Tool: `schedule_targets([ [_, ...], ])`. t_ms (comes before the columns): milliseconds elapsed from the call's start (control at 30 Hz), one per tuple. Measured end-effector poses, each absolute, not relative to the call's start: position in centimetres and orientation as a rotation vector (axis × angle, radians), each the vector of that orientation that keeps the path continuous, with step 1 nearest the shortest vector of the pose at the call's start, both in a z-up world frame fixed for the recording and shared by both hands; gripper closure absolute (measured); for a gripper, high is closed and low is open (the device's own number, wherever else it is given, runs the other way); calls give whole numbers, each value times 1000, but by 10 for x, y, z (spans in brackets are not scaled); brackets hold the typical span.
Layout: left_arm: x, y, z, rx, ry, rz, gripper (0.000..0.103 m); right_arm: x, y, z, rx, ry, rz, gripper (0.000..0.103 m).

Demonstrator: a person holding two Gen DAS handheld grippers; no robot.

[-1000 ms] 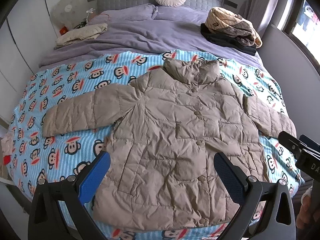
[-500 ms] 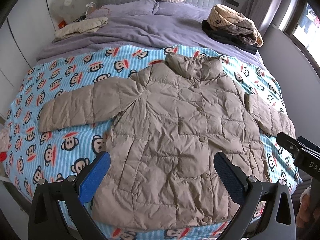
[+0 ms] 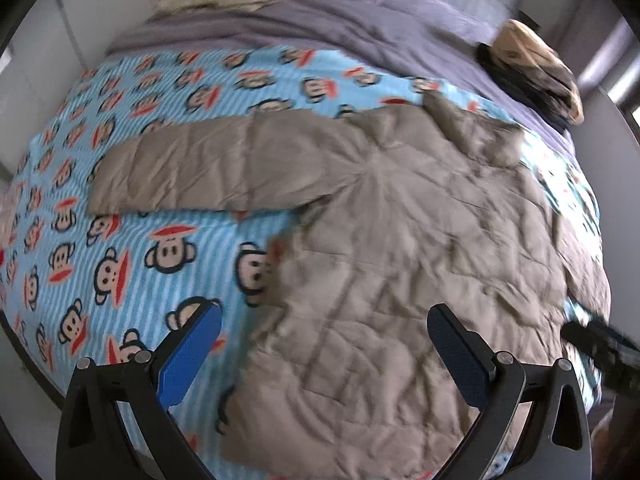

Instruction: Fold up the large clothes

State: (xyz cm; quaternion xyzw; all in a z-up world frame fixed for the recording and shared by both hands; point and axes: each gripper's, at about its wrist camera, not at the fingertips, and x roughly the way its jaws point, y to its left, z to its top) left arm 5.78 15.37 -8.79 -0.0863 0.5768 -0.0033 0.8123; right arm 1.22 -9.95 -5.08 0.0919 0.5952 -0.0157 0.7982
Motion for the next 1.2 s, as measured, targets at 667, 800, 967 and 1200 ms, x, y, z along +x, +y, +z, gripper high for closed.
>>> schedule_targets([
  [667,174,381,-268,-840,1064,198,0,95,21,-163,72,1404,153,0],
  [800,189,393,-266,-874,985,242,0,112,30,-168,74,1363,173,0],
  [967,205,395,-262,-816,944,245,79,146,41,-170,87,1315,207,0],
  [1200,199,394,-213,-722,828,121,96,201,60,-184,181,1261,236,0],
])
